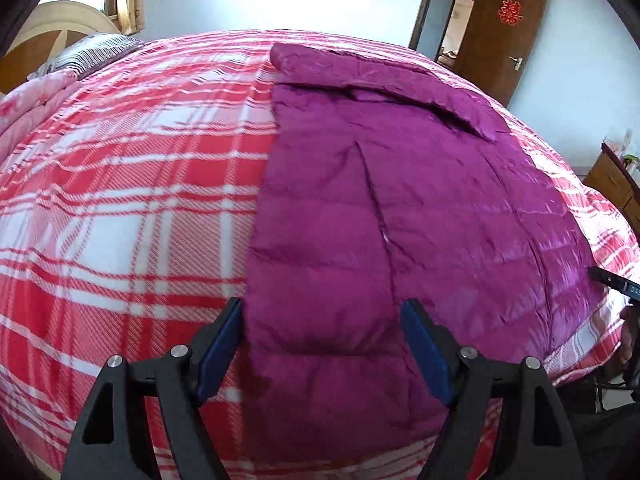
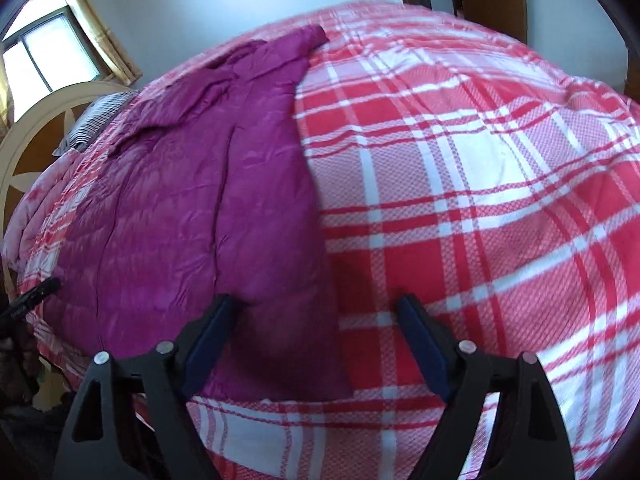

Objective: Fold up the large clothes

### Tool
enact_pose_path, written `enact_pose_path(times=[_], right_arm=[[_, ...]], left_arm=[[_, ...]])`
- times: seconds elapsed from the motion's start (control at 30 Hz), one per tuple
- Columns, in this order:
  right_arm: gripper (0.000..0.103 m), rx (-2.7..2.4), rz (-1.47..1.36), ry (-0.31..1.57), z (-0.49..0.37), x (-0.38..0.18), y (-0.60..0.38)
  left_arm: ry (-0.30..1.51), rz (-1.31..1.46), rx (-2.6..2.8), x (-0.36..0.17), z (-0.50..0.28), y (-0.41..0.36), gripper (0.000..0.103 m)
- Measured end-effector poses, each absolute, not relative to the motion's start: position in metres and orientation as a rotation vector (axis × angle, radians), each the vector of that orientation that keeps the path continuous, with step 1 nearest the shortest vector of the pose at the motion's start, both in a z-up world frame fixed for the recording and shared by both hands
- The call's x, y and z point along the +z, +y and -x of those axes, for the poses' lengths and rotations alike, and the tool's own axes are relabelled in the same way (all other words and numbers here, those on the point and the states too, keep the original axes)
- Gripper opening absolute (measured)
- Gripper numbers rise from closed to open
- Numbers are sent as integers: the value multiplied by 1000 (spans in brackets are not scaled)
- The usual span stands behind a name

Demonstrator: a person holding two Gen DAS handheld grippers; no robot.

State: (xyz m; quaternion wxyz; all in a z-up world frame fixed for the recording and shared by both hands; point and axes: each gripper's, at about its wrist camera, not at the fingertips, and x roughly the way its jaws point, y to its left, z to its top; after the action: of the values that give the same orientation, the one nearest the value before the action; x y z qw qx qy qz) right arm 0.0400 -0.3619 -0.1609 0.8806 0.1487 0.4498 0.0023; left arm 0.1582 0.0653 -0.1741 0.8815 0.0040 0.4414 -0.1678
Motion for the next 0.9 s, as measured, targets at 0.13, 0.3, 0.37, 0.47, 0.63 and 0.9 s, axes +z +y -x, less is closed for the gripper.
enact_pose_path(times=[0.13, 0.3, 0.37, 0.47, 0.63, 0.9], right_arm=[[23, 61, -353, 958, -43, -159, -364], [10, 132, -398, 961, -42, -162, -358], [9, 159, -434, 945, -37, -157, -360], [8, 212, -491, 863, -23, -130, -368], [8, 264, -484, 728, 0, -71, -368], [8, 317, -498, 516, 20, 8, -373]], left_arm=[[911, -66, -383, -175, -144, 57, 31], [912, -39, -434, -166, -143, 59, 7], [880, -6, -449, -149, -139, 65, 6], [809, 47, -490, -112, -129, 73, 6], [668, 87, -578, -48, -102, 78, 6], [564, 157, -644, 4, -101, 94, 6]])
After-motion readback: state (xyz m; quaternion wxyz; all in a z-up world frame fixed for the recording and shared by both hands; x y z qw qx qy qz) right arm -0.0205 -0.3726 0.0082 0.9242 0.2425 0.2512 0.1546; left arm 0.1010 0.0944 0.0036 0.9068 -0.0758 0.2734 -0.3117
